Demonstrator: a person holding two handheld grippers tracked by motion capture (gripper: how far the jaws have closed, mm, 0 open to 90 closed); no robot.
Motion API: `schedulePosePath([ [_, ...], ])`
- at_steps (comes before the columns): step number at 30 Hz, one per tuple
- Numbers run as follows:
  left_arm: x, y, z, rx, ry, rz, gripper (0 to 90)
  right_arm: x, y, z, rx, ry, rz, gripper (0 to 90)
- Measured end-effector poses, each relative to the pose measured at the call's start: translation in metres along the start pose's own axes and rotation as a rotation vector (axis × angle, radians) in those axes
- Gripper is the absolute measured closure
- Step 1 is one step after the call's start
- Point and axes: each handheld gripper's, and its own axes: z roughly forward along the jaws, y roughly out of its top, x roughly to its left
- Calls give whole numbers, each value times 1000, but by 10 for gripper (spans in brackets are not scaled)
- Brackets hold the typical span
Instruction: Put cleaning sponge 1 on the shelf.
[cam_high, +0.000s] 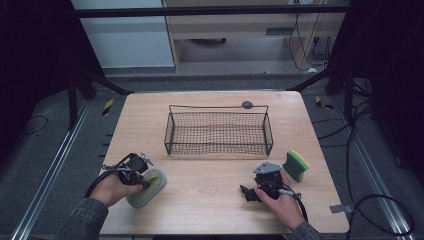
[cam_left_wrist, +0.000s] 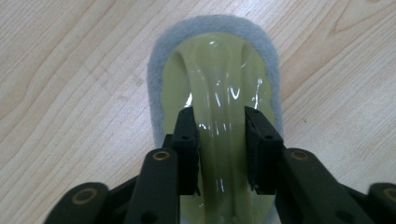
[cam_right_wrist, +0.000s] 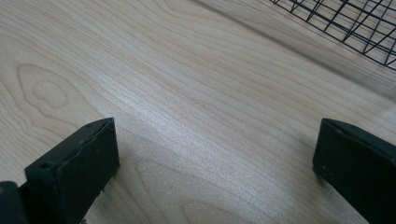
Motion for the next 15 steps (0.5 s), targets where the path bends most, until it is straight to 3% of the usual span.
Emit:
schedulePosePath([
  [4,-1,-3,-6,-16,32,18,707,0,0,0,0,0,-3,7],
  [10,0,-4,-24,-82,86,61,708,0,-1,0,-7,6,0,7],
  [15,2,-2,-34,-116,103,97,708,0,-1,0,-8,4,0,7],
])
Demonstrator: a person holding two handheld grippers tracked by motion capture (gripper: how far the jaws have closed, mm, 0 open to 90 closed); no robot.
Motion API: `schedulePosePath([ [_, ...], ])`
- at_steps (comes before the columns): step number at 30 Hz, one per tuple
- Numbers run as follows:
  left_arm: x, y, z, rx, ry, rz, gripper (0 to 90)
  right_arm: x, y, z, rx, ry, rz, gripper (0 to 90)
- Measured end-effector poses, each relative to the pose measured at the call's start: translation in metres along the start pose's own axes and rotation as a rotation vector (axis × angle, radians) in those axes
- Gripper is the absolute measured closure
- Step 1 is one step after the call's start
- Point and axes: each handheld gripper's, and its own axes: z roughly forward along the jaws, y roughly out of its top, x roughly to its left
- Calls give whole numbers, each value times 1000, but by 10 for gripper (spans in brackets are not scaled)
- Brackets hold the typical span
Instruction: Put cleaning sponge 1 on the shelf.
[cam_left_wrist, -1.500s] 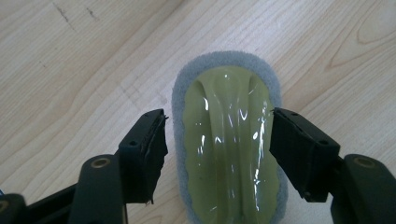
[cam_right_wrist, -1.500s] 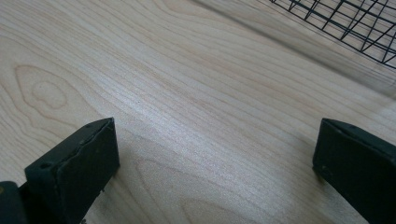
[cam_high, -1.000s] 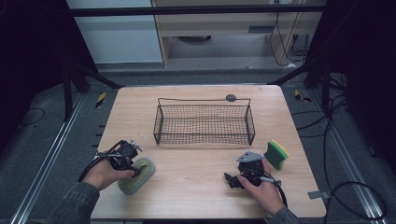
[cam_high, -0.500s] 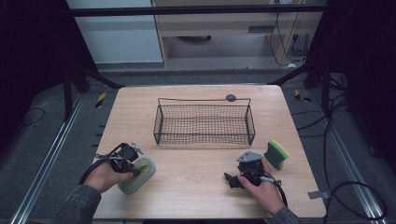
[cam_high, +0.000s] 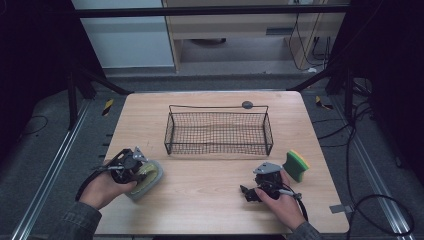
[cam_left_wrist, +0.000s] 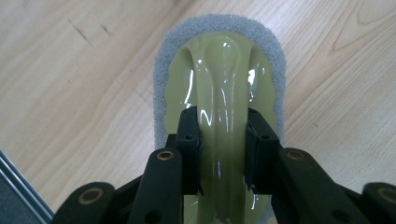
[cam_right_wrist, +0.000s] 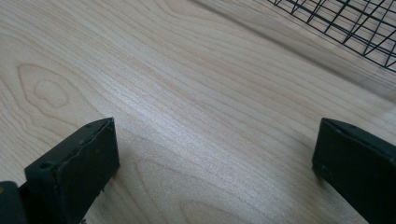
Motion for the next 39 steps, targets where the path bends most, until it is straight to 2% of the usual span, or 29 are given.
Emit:
schedulePosePath([
  [2,3,3,-5,-4,5,32,707,0,0,0,2,2,2,4],
  [7,6,9,-12,-27,26,69,707,0,1,1,4,5,-2,4],
  [9,7,12,-15,-43,23,95,707,-1,1,1,4,4,-5,4],
  [12,9,19,-20,-39,38,156,708,-1,1,1,3,4,-5,4],
  [17,14,26,-19,-39,45,203,707,-1,1,2,0,10,-16,4],
  [20,19,31,-17,-60,79,241,708,-1,2,2,0,11,-15,4],
  [22,23,34,-19,-53,126,232,708,-1,2,2,2,13,-13,5],
  [27,28,42,-29,-84,154,247,708,-1,1,1,-1,13,-22,10],
  [28,31,48,-34,-89,167,265,708,-1,1,1,-1,15,-23,9],
  [31,33,57,-40,-95,172,288,708,-1,1,1,1,17,-24,7],
  [33,35,69,-46,-100,173,342,708,-2,1,2,-1,23,-30,5],
  [34,35,69,-46,-100,173,342,708,-2,1,2,-1,23,-30,5],
  [39,34,95,-48,-113,203,387,707,-2,2,1,5,29,-23,5],
])
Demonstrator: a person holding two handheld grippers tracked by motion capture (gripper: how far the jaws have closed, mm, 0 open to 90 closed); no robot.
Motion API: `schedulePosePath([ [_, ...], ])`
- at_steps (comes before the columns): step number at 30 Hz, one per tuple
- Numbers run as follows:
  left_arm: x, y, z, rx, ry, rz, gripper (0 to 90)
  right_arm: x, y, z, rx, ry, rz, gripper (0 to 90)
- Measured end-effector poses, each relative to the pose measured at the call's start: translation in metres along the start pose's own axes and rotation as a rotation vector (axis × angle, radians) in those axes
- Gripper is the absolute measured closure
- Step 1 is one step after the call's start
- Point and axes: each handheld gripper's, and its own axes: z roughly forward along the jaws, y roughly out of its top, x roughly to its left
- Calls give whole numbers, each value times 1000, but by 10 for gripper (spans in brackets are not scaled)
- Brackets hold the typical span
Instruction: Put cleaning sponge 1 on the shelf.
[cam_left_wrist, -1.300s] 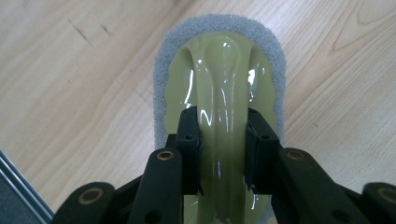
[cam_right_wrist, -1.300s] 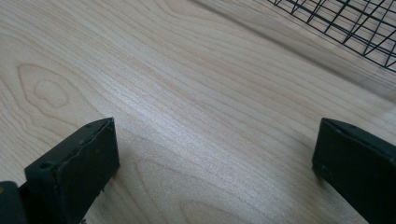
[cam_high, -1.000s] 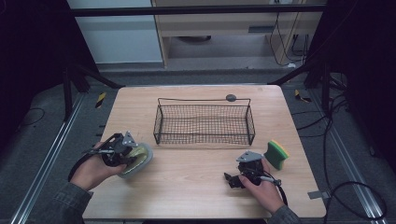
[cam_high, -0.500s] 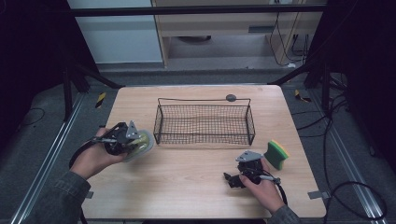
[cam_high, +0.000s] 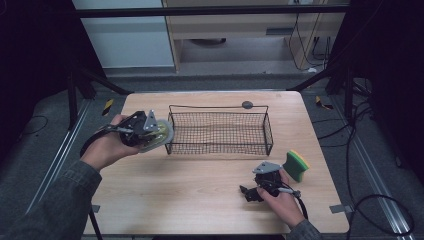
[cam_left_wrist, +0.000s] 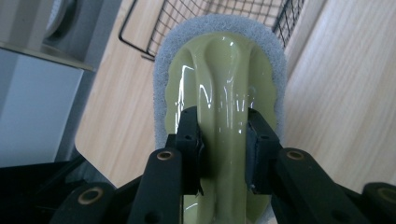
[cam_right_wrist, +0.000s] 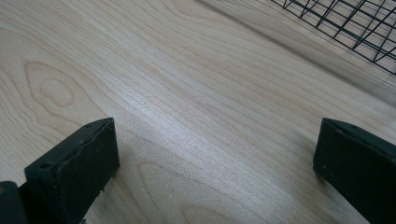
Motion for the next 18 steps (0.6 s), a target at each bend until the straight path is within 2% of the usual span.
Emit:
schedulePosePath([
  [1,1,4,1,-7,11,10,708,0,0,1,-5,-6,-9,5],
  [6,7,17,3,-8,11,49,707,0,0,1,-5,-6,-8,5],
  [13,19,41,15,-36,9,107,707,-1,0,1,-8,-3,-12,4],
  [18,20,58,25,-22,13,149,707,-1,0,1,-8,-1,-12,5],
])
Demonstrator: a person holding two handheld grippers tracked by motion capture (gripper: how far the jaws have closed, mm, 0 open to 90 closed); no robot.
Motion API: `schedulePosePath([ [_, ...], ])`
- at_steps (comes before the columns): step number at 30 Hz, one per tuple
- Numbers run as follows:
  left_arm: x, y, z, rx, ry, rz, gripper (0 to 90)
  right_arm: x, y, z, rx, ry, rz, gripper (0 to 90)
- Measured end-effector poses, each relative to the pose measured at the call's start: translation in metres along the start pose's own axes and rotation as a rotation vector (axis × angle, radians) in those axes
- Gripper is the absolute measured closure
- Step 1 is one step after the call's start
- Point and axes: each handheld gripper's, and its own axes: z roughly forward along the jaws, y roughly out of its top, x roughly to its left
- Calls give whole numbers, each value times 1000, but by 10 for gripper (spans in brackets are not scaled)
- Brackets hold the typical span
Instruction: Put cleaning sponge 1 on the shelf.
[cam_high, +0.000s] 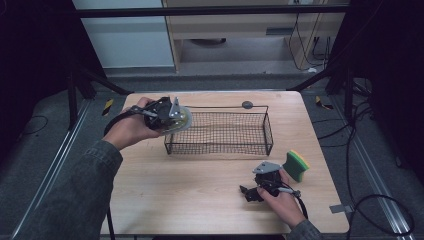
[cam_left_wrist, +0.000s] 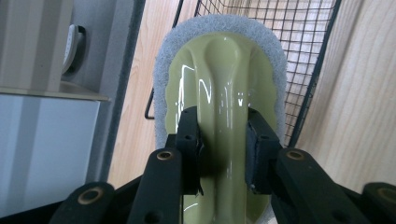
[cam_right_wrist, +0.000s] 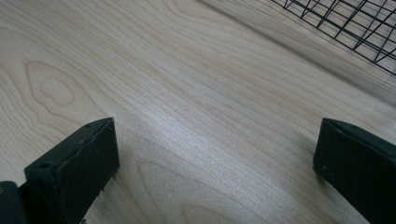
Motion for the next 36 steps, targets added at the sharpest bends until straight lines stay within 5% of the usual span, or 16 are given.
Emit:
schedulePosePath([
  [11,7,25,10,-26,-22,51,707,0,0,0,2,3,5,5],
  [20,5,26,17,-24,-44,64,707,0,0,0,2,3,4,5],
  [36,1,31,54,3,-118,72,707,0,0,0,4,3,3,5],
])
